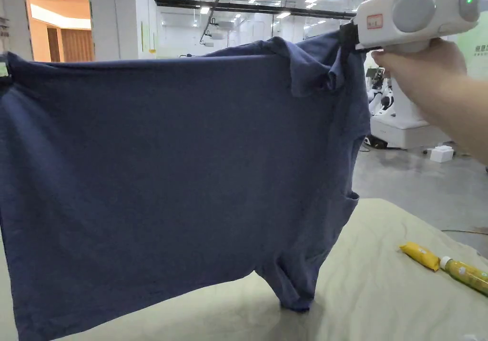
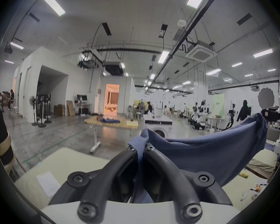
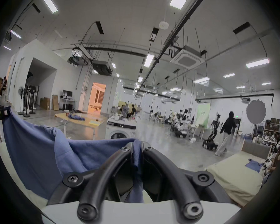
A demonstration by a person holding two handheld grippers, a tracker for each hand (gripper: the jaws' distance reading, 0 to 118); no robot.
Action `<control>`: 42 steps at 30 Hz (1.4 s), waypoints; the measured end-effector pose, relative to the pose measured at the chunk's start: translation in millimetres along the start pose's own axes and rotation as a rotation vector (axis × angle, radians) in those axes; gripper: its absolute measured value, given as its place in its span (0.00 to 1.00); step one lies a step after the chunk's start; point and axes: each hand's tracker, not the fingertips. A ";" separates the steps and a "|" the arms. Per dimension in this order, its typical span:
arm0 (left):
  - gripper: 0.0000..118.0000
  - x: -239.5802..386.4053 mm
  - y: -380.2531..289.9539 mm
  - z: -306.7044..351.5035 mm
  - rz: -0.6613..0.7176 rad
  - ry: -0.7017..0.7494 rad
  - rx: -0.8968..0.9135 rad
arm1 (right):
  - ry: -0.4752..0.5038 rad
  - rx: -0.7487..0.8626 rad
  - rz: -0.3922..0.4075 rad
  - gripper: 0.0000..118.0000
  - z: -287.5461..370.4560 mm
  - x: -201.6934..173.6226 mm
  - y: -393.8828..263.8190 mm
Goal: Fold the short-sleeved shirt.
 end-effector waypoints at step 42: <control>0.73 -72.2 -367.6 406.9 -0.265 -0.378 -0.750 | 0.462 -0.836 -0.068 0.96 401.4 24.1 -414.5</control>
